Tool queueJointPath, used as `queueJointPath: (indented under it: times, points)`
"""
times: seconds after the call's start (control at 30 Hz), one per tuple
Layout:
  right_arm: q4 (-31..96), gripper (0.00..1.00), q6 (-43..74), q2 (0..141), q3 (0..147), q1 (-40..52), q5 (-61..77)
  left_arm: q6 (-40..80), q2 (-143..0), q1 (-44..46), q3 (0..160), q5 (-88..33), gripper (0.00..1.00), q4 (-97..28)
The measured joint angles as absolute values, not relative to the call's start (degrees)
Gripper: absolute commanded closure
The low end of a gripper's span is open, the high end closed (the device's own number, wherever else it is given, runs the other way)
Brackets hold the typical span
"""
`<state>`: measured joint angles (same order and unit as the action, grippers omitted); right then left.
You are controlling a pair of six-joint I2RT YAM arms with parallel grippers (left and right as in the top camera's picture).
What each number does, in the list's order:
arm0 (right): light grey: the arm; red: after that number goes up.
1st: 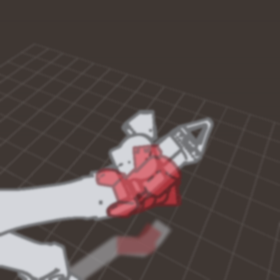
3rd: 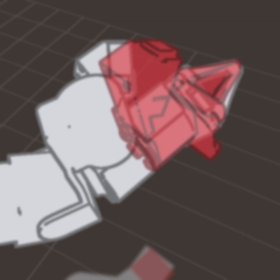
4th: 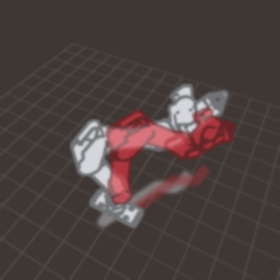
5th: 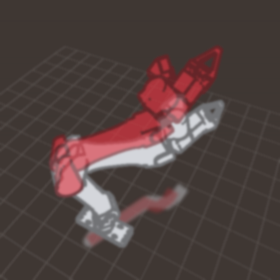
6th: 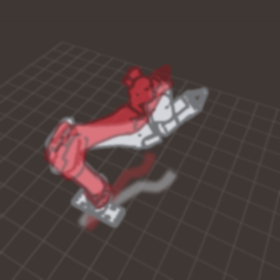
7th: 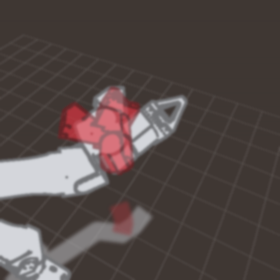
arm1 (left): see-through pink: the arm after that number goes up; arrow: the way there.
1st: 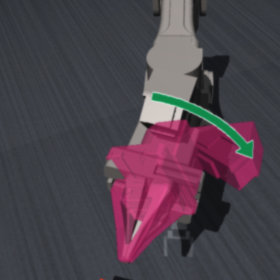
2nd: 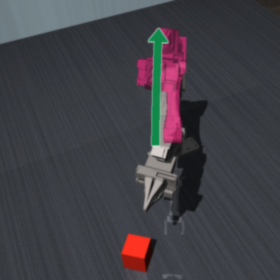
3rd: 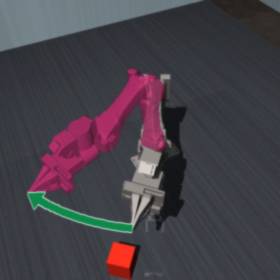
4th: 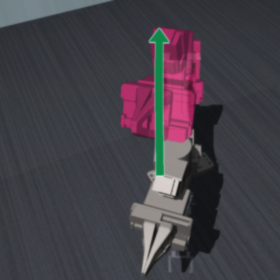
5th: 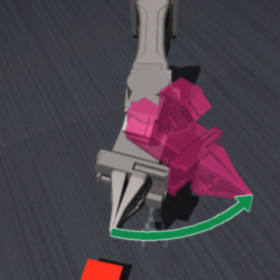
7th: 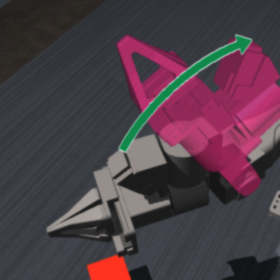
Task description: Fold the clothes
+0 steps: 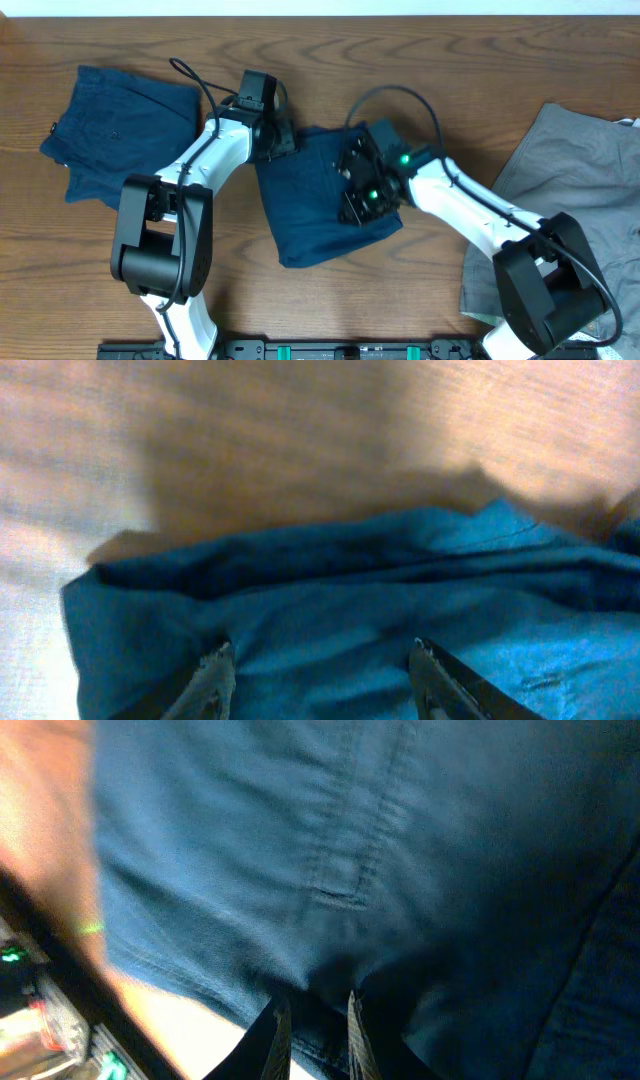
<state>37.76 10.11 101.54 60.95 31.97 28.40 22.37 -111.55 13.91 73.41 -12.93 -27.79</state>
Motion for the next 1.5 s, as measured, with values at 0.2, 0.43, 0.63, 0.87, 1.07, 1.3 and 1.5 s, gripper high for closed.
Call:
queueJointPath:
  times: [0.2, 0.43, 0.63, 0.87, 1.07, 1.3, 1.5]
  points:
    - [29.28, 0.68, 16.01, 100.95, 52.73, 31.68, 24.60, 21.93, -111.55, 13.91, 73.43, -12.64, 0.41, -39.42]
    - [23.66, 0.63, 19.00, 99.68, 51.31, 28.45, 17.17, 20.91, -111.55, 13.72, 73.38, -14.94, 0.25, -55.88]
    - [13.13, 0.60, 15.22, 100.77, 50.52, 20.25, 9.19, 18.87, -110.50, 14.15, 73.30, -22.79, 0.17, -55.24]
    - [12.99, 0.58, 13.17, 100.86, 50.54, 19.31, 6.57, 18.00, -103.04, 14.20, 73.28, -25.10, 0.02, -43.90]
    - [13.08, 0.57, 12.82, 100.86, 50.54, 19.81, 5.87, 17.96, -103.83, 14.20, 73.32, -25.54, 0.02, -37.23]
    - [13.45, 0.56, 12.73, 100.86, 50.65, 19.97, 5.67, 17.98, -109.82, 14.37, 73.32, -27.86, 0.02, -34.41]
    - [14.06, 0.56, 12.73, 100.86, 50.85, 19.97, 5.58, 18.13, -113.93, 16.58, 73.54, -30.72, 0.11, -32.77]
